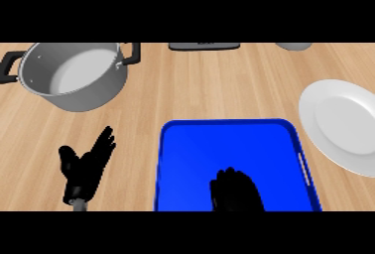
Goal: Pick the sweet potato from the tray and place it in the plate
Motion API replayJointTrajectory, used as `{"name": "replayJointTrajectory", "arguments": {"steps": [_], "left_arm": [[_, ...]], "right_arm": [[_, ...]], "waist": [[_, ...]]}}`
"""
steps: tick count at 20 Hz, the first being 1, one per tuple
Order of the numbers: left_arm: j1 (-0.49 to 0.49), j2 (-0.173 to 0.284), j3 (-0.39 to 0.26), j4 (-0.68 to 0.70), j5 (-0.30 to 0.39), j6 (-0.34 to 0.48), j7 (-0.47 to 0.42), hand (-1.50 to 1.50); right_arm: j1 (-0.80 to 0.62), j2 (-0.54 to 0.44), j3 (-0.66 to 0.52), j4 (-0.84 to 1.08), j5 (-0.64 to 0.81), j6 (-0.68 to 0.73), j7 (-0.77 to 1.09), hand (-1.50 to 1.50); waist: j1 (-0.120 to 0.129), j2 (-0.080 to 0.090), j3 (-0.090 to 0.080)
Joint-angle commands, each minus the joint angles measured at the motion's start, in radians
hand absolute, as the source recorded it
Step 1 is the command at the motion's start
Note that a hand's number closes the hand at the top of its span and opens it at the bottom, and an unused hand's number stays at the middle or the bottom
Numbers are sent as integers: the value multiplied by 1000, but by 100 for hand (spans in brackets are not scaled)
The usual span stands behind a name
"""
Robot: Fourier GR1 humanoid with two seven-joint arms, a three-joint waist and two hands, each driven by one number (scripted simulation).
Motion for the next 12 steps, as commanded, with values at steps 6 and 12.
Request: {"name": "replayJointTrajectory", "arguments": {"steps": [6,12], "left_arm": [[22,-22,5,12,3,14,-8,0],[-12,-8,11,41,-1,-13,-11,0]], "right_arm": [[293,-236,-58,-436,-112,-455,-203,150],[461,-321,-248,-531,-367,-682,-299,150]], "waist": [[-16,4,-1],[-5,11,-2]]}}
